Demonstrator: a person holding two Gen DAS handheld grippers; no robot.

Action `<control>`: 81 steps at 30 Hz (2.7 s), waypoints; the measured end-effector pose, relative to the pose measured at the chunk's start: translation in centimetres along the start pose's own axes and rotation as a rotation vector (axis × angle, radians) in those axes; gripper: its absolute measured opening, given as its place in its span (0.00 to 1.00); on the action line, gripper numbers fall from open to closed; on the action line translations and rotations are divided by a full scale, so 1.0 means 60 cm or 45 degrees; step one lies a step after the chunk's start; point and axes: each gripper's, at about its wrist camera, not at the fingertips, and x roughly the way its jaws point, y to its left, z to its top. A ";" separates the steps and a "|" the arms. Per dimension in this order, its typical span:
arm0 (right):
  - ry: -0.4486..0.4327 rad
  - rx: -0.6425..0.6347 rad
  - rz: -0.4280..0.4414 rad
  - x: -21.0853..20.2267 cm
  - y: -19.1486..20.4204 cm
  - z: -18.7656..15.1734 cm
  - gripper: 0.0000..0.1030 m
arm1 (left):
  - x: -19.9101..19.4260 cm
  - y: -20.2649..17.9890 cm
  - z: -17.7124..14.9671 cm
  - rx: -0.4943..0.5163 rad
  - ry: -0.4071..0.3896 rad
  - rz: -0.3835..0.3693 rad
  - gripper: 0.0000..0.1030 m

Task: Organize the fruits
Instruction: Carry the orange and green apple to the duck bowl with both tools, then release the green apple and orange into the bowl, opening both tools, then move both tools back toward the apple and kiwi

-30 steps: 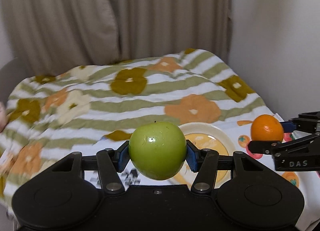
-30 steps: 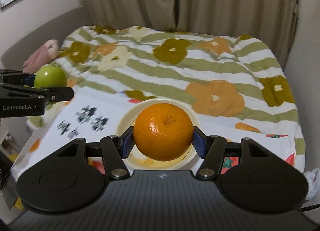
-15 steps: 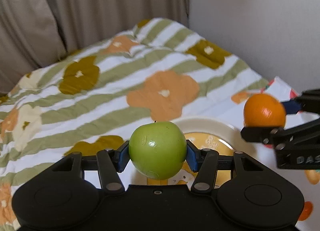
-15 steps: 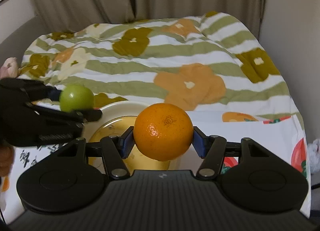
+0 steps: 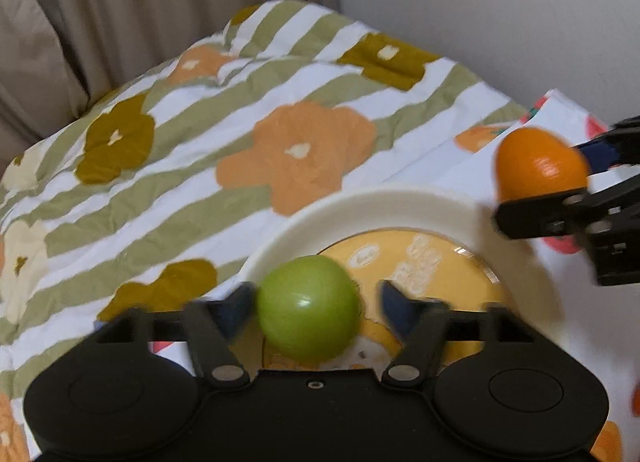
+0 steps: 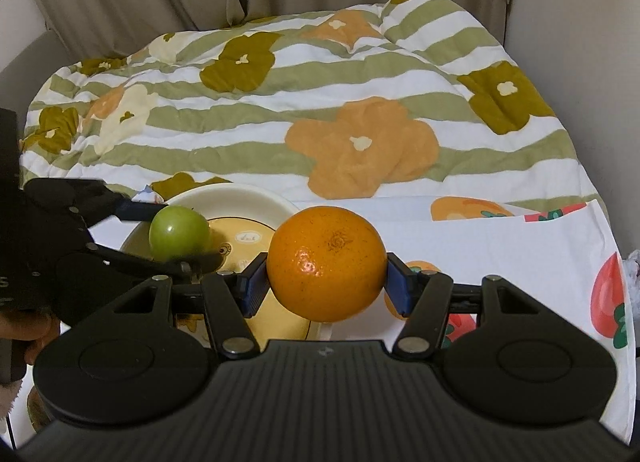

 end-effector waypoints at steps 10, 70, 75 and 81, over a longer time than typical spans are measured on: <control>0.016 -0.082 0.041 0.006 0.024 0.009 0.73 | -0.053 0.016 -0.020 -0.002 -0.030 0.081 0.95; -0.195 -0.460 0.051 -0.212 0.097 -0.049 1.00 | -0.339 -0.071 -0.125 -0.412 -0.269 0.449 0.96; -0.195 -0.522 0.073 -0.254 0.103 -0.066 1.00 | -0.389 -0.101 -0.154 -0.527 -0.319 0.541 0.96; -0.179 -0.529 0.179 -0.283 0.115 -0.095 1.00 | -0.430 -0.142 -0.195 -0.647 -0.330 0.613 0.96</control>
